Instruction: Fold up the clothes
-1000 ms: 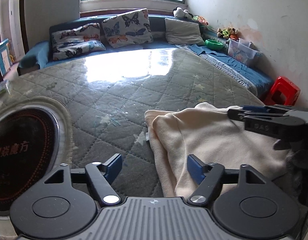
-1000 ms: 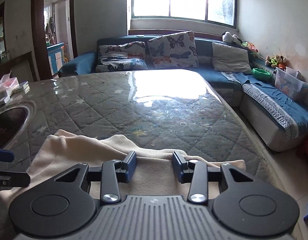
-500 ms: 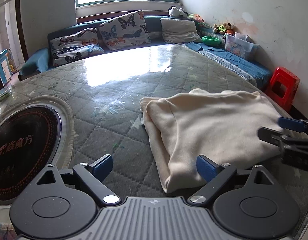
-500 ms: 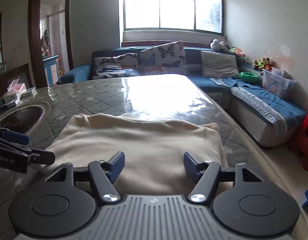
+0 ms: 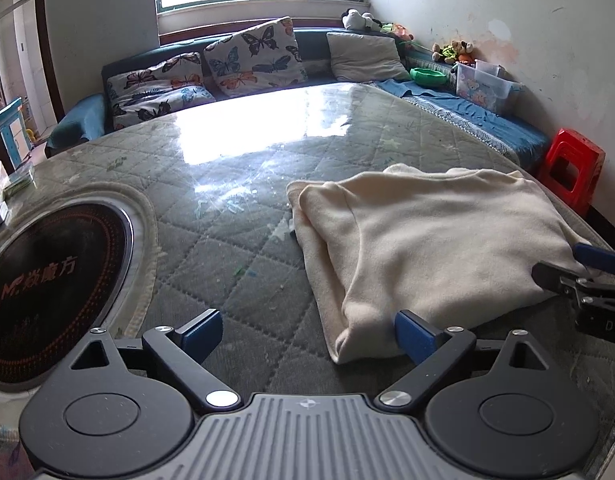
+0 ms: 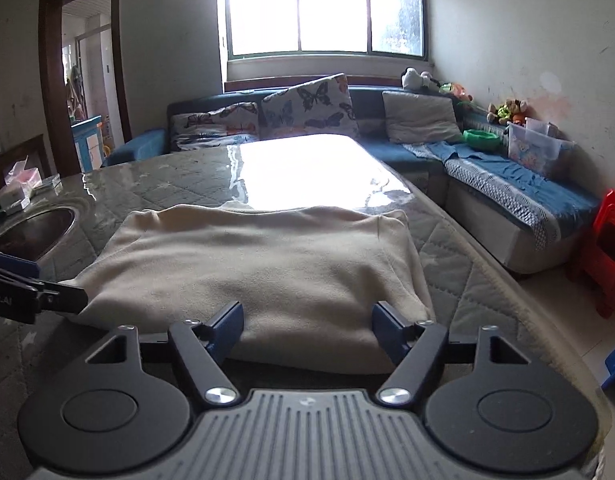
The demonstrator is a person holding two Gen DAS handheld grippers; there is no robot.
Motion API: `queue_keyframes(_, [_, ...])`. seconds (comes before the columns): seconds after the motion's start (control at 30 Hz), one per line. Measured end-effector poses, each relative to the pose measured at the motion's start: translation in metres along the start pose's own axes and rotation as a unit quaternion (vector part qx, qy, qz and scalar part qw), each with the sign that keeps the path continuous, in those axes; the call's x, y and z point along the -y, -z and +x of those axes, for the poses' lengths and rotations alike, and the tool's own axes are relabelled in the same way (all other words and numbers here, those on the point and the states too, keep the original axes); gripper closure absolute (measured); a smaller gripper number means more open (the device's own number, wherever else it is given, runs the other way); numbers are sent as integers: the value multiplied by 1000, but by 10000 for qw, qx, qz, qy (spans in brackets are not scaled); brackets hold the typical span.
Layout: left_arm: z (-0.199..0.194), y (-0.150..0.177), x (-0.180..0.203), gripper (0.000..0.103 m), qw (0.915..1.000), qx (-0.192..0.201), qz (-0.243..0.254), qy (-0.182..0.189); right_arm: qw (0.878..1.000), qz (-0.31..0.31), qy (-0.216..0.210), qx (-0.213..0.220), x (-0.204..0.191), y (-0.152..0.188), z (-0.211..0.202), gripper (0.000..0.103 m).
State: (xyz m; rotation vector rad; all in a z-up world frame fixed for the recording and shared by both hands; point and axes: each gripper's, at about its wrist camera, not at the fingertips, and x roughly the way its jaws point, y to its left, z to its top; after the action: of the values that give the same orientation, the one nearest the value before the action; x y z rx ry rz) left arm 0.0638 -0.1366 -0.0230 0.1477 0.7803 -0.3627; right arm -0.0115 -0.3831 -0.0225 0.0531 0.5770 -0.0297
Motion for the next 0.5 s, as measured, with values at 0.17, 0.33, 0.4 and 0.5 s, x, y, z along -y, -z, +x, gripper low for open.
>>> queue_keyframes(0.17, [-5,5,0,3,10000,0,-45,24,9999,-59,-86,92,-5,-3,-6,17])
queue_keyframes(0.33, [-10,11,1,0,10000,4,-23,-1,9999,-67,-17,151,-10,0,-11,7])
queue_keyframes(0.4, [-12,14,1,0,10000,-9,-20,2,9998,-26,30,180,-12,2,-14,1])
queue_keyframes(0.5, [-14,18,1,0,10000,-25,-30,30,9998,-12,45,199,-14,4,-18,0])
